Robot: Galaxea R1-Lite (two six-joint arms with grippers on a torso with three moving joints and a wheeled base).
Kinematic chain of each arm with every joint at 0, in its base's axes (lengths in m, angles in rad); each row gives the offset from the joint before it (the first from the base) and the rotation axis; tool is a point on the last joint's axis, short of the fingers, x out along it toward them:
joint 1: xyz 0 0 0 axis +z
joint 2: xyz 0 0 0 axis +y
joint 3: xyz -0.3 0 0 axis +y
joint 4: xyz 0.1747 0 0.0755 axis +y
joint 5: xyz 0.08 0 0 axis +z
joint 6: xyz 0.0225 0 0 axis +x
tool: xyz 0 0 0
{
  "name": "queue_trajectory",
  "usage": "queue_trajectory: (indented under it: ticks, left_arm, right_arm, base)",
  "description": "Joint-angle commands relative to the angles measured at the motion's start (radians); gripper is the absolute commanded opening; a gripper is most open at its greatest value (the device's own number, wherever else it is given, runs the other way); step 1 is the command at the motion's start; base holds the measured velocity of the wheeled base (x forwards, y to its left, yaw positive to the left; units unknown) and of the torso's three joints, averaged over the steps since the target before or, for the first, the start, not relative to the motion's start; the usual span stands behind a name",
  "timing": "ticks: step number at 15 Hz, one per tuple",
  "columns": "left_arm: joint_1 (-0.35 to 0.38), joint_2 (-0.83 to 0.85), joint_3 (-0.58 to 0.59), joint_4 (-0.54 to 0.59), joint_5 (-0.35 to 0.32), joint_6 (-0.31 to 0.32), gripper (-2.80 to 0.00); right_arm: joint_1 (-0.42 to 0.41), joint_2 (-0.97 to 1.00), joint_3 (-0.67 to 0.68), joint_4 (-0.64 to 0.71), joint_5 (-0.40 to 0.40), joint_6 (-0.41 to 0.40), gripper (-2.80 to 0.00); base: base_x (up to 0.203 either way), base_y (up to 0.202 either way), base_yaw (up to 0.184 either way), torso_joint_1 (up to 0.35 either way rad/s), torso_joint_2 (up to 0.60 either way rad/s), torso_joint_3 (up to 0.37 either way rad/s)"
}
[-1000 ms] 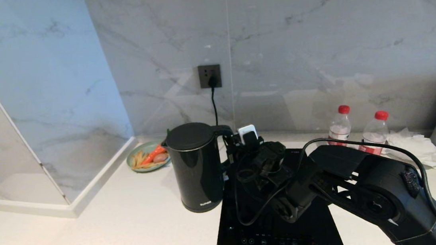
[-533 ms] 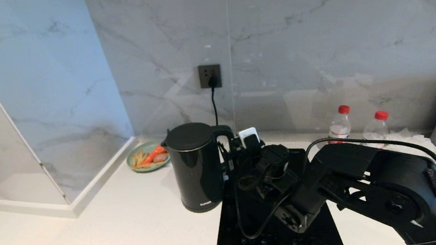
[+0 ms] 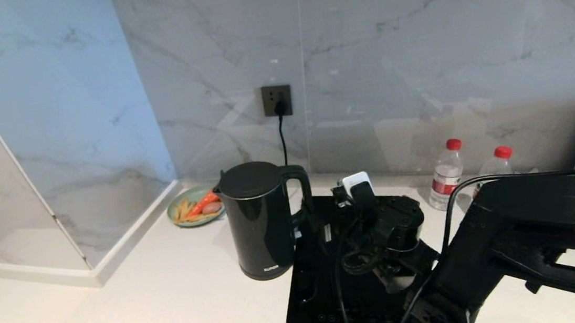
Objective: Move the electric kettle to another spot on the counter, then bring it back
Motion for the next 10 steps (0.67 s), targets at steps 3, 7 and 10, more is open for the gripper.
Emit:
queue_trajectory:
  ticks: [3, 7, 10]
  left_arm:
    - [0.000, -0.002, 0.003, 0.000, 0.000, 0.000, -2.80]
    - [0.000, -0.002, 0.003, 0.000, 0.000, 0.000, -2.80]
    - [0.000, -0.002, 0.003, 0.000, 0.000, 0.001, -2.80]
  right_arm:
    - [0.008, -0.216, 0.186, -0.009, -0.028, 0.034, 0.00]
    - [-0.026, -0.504, 0.411, -0.009, -0.070, 0.054, 0.00]
    - [-0.215, -0.703, 0.615, -0.009, -0.088, 0.068, 0.00]
  base:
    - [0.000, 0.000, 0.000, 0.000, 0.00, 0.000]
    - [0.000, 0.000, 0.000, 0.000, 0.00, 0.000]
    - [0.000, 0.000, 0.000, 0.000, 0.00, 0.000]
